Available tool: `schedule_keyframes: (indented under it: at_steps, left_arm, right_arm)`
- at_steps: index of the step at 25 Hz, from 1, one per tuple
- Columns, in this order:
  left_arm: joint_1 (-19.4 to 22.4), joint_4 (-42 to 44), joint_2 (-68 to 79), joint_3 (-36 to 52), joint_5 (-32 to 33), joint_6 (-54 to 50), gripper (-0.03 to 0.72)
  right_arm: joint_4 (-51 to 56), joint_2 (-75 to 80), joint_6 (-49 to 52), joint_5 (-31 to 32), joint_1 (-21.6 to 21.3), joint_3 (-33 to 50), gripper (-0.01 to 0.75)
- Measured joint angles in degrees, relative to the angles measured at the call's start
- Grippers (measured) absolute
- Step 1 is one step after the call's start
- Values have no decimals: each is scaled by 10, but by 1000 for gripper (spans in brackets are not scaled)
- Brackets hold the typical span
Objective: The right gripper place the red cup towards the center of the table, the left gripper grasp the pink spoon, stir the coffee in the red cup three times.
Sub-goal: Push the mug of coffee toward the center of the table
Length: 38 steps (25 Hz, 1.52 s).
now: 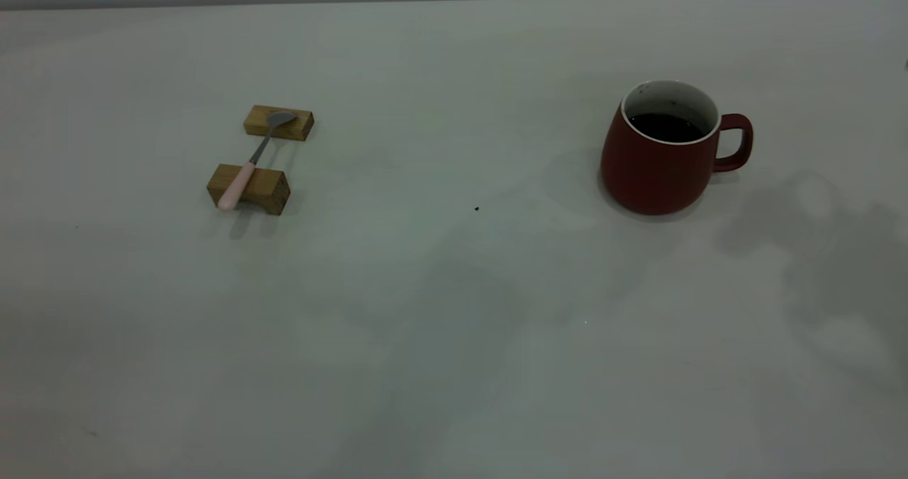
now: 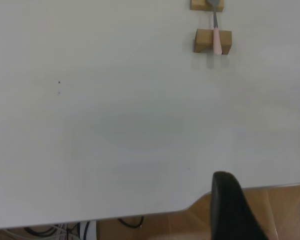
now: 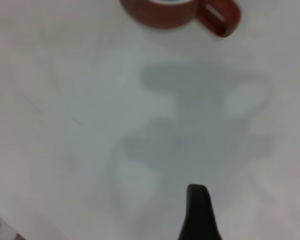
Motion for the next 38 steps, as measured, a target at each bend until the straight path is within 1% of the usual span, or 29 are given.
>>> schedule_keyframes:
  at_steps: [3,7,10,16,20,27,33,38]
  left_arm:
    - [0,0,0,0,0,0,421]
    - [0,0,0,0,0,-1,421]
    - [0,0,0,0,0,-1,421]
    - [0,0,0,0,0,-1,421]
    - [0,0,0,0,0,-1,421]
    - [0,0,0,0,0,-1,421]
    - [0,0,0,0,0,-1,421]
    - [0,0,0,0,0,-1,421]
  right_arm:
    - [-10,83,-33,-5,15,-47,592]
    - [-50,162,-65,-13,40,-104,592]
    - [-78,200,-78,-37,46,-131,592]
    - [-90,246,-124,-117,46,-137,592]
    - [-90,264,-151,-159,46,-137,592]
    - [-92,287,-170,-191,59,-141,592]
    - [-93,306,-173,-206,85,-149,592]
    - [-94,314,-173,-209,117,-149,592]
